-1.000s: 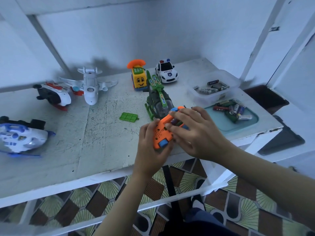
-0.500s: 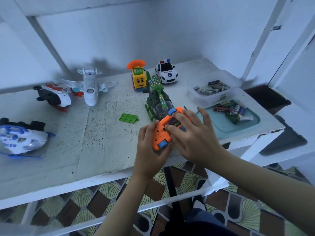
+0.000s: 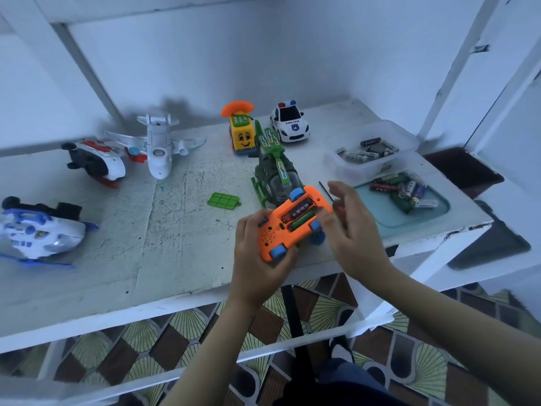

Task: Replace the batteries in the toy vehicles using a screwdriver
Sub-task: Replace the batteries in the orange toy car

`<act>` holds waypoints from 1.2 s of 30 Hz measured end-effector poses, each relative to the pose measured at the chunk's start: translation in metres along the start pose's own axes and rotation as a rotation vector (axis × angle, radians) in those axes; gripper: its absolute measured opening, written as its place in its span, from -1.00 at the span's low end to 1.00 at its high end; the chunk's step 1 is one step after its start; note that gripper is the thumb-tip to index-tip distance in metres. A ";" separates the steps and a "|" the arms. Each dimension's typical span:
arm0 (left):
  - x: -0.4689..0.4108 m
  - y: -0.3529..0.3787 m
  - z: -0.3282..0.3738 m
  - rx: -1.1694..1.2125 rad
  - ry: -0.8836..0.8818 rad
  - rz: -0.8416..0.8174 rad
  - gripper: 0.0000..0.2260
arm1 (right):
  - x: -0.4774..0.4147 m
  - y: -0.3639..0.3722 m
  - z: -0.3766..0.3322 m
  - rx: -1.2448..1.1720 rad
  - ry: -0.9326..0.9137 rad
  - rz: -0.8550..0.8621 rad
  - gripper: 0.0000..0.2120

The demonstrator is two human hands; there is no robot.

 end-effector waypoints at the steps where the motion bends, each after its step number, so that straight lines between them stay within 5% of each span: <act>1: 0.000 -0.001 0.000 0.000 -0.002 0.007 -0.51 | 0.001 0.002 0.001 -0.051 0.013 -0.018 -0.44; 5: 0.003 -0.005 0.004 0.026 -0.007 0.050 -0.49 | 0.005 0.010 -0.010 -0.171 -0.013 -0.035 -0.66; 15: 0.044 -0.055 0.011 0.121 -0.160 0.395 -0.54 | 0.002 0.035 -0.041 -0.162 -0.229 -0.067 -0.67; 24: 0.038 -0.095 -0.008 -0.120 -0.686 0.748 -0.49 | -0.058 0.097 -0.059 0.457 -0.245 -0.503 -0.70; 33: 0.038 -0.096 -0.014 -0.157 -0.689 0.691 -0.29 | -0.107 0.133 -0.060 0.814 -0.187 -0.480 -0.86; 36: 0.041 -0.097 -0.018 -0.164 -0.667 0.653 -0.36 | -0.111 0.133 -0.057 0.864 -0.212 -0.454 -0.83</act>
Point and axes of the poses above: each hand's wrist, its own x-axis away from the middle knuckle, its own y-axis out of the palm, z = x × y, the point moved 1 cm from there along -x, towards the middle knuckle, and after that the axes turned 10 degrees about -z, right-handed, at the moved point
